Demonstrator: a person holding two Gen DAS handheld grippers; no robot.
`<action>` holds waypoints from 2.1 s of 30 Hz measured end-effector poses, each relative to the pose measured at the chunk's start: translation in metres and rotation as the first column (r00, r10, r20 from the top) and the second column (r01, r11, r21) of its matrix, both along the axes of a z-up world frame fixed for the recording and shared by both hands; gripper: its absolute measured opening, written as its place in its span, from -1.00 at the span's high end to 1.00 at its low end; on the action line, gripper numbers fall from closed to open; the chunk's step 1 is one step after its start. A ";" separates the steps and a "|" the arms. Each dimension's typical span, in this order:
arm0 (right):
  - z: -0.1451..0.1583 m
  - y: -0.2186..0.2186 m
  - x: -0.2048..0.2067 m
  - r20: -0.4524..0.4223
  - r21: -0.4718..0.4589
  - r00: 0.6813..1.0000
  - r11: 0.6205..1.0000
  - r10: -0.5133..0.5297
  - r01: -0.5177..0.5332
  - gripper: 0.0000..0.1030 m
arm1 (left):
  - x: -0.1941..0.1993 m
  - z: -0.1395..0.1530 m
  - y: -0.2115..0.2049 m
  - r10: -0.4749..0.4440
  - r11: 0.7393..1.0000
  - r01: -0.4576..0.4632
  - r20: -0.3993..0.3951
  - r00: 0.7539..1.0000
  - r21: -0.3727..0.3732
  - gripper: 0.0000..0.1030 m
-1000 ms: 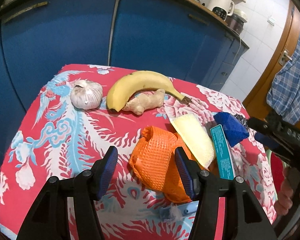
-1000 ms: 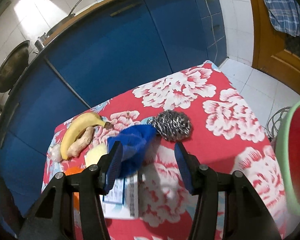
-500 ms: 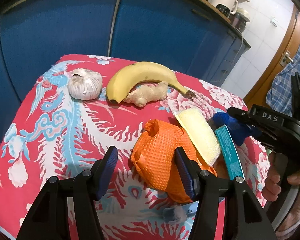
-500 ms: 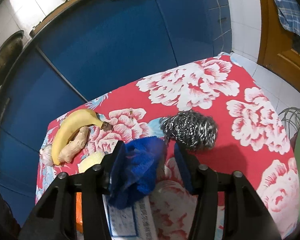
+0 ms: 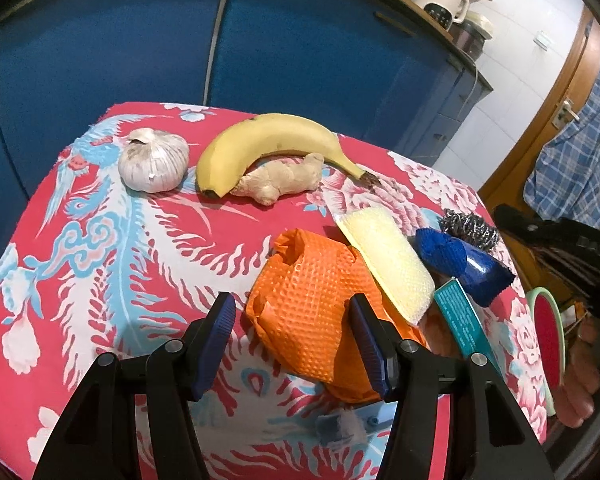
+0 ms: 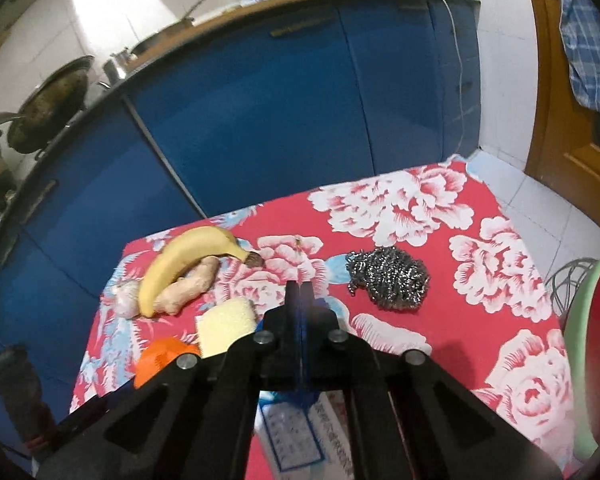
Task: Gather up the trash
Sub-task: 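Grasp the orange mesh bag with the left tool while the right tool grasps the blue mesh bag, then lift the orange mesh bag and blue mesh bag off the table with both tools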
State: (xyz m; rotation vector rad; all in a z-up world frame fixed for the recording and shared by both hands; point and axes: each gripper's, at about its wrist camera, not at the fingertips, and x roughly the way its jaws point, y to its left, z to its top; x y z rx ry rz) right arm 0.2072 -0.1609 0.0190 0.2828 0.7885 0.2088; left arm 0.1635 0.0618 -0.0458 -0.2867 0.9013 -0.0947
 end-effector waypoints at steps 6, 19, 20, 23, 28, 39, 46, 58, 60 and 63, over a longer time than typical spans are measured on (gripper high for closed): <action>0.006 -0.003 -0.011 0.006 0.007 1.000 1.000 0.022 -0.022 0.92 | 0.001 -0.003 0.000 -0.008 1.000 0.008 -0.003 1.000 -0.014 0.26; -0.024 0.018 -0.004 -0.079 -0.071 0.995 0.995 0.059 -0.065 -0.07 | 0.001 -0.003 0.002 -0.015 0.999 0.015 0.001 1.000 -0.031 0.66; -0.026 0.020 -0.002 -0.083 -0.082 0.995 0.994 0.060 -0.067 -0.08 | 0.001 -0.004 0.002 -0.014 0.999 0.014 0.000 1.000 -0.032 0.66; -0.032 0.026 0.003 -0.090 -0.106 0.994 0.991 0.069 -0.078 -0.09 | 0.001 -0.005 0.002 -0.014 0.999 0.014 -0.002 1.000 -0.029 0.66; -0.037 0.030 0.006 -0.098 -0.133 0.993 0.987 0.073 -0.085 0.35 | 0.001 -0.005 0.002 -0.015 1.000 0.015 0.000 1.000 -0.025 0.66; -0.006 0.014 -0.022 -0.011 -0.082 0.998 0.995 0.064 -0.065 0.54 | -0.005 0.006 0.001 -0.035 0.999 0.037 0.054 0.998 -0.035 0.85; 0.016 0.000 -0.049 0.041 -0.054 0.998 0.997 0.054 -0.051 0.54 | -0.013 0.022 0.003 -0.033 0.998 0.038 0.102 0.994 -0.042 0.86; 0.039 -0.036 -0.096 0.076 -0.019 0.997 1.000 0.016 -0.014 0.54 | -0.040 0.071 -0.009 -0.052 0.998 0.055 0.206 0.977 -0.006 0.86; 0.041 -0.042 -0.102 0.080 -0.014 0.997 1.000 0.009 -0.007 0.54 | -0.045 0.079 -0.014 -0.060 0.998 0.062 0.224 0.973 -0.005 0.86; 0.044 -0.051 -0.113 0.090 -0.015 0.996 1.000 -0.004 0.006 0.54 | -0.053 0.091 -0.023 -0.082 0.997 0.083 0.251 0.964 0.004 0.86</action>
